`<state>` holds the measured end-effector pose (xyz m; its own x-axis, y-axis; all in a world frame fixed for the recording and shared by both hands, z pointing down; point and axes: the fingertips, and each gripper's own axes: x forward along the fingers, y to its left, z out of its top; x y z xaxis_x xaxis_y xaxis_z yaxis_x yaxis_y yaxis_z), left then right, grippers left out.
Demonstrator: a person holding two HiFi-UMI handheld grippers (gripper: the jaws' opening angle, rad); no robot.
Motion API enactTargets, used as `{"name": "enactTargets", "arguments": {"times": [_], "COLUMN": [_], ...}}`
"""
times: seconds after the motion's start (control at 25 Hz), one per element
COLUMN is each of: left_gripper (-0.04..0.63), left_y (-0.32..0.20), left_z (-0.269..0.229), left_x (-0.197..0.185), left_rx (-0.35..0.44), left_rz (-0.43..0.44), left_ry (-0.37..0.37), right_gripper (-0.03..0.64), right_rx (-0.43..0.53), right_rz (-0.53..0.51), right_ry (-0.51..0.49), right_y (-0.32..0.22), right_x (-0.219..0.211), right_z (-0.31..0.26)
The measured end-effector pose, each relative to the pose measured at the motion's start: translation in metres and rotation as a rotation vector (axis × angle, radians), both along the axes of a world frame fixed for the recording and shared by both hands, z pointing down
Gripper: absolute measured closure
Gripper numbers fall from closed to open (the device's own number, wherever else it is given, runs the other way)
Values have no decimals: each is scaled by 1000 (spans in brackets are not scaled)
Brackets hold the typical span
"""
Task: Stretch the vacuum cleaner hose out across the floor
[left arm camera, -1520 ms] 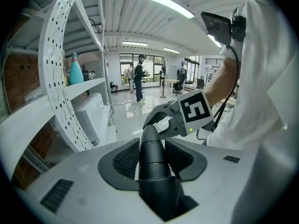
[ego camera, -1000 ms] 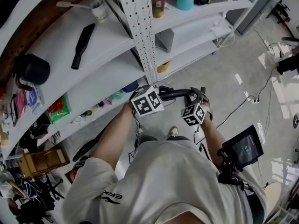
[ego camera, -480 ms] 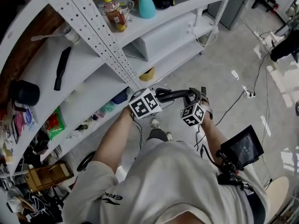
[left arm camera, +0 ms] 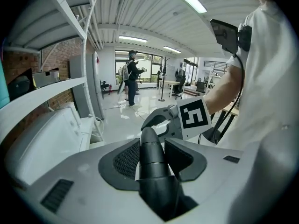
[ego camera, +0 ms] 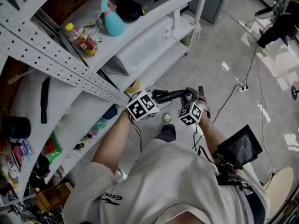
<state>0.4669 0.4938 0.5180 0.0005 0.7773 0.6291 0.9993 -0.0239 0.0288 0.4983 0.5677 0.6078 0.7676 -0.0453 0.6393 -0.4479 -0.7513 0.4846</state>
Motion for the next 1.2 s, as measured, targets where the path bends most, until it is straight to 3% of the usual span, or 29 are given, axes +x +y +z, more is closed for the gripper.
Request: {"name": "enactTargets", "arguments": {"times": [0.64, 0.92, 1.2], "left_gripper": [431, 433, 433], "left_y": [117, 162, 221], "left_z": [7, 12, 21], "left_x": [89, 107, 108], "left_rx": [-35, -31, -31], "left_rz": [56, 18, -86], "left_ry": [-81, -89, -107], "right_gripper": [457, 457, 457], "right_rx": [-19, -13, -3], "right_rz": [118, 80, -18], "right_ry": [-44, -57, -85], "right_y": [121, 164, 218], "right_x": [88, 106, 112], "right_z": [9, 16, 28]}}
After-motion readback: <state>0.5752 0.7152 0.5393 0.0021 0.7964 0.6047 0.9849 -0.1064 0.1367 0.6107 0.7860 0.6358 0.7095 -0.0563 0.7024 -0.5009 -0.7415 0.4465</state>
